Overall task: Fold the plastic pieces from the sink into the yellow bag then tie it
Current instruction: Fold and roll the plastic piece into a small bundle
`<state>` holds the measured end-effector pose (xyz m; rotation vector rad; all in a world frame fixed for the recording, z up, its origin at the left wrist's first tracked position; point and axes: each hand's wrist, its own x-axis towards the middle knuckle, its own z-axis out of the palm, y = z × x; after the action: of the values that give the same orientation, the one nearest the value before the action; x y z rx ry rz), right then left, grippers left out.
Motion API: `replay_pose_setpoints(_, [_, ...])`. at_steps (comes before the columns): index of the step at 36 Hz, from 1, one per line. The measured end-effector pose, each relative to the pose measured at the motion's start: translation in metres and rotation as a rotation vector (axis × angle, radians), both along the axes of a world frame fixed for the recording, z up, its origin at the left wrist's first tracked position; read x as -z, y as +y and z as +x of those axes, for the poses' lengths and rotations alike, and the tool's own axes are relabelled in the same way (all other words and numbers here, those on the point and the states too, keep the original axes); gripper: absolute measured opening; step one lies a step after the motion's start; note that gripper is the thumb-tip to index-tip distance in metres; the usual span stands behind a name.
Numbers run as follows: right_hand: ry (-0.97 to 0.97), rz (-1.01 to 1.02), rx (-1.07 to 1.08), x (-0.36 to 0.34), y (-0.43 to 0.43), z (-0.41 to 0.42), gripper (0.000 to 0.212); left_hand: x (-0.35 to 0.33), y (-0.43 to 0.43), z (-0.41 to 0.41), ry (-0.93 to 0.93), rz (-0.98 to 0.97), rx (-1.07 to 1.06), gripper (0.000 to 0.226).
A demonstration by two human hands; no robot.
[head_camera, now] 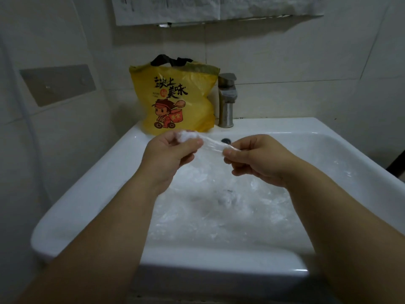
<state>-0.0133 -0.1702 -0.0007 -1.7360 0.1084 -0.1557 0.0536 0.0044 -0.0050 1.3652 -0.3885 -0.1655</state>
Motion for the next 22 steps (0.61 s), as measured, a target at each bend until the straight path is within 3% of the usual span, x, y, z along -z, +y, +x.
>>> replay_pose_setpoints(2, [-0.047,0.064,0.001,0.002,0.008,0.002,0.009,0.001,-0.003,-0.001,0.091,-0.036,0.096,0.024])
replay_pose_setpoints(4, [-0.079,0.1,-0.043,0.005,0.018,0.003,0.012,0.005,-0.007,-0.004,0.104,0.156,0.245,0.047])
replay_pose_setpoints(7, [-0.089,0.118,-0.114,0.009,0.034,0.004,0.014,0.014,-0.019,-0.014,0.043,0.342,0.355,0.055])
replay_pose_setpoints(12, [-0.057,0.199,-0.163,0.01,0.035,0.003,0.022,0.01,-0.023,-0.009,0.07,0.214,0.258,0.043])
replay_pose_setpoints(16, [0.033,0.168,-0.114,0.008,0.025,0.005,0.012,0.007,-0.014,-0.001,0.058,0.17,0.141,0.045])
replay_pose_setpoints(22, [0.057,0.123,-0.082,0.007,0.013,0.004,0.01,0.008,-0.002,0.009,0.017,0.095,-0.12,0.018])
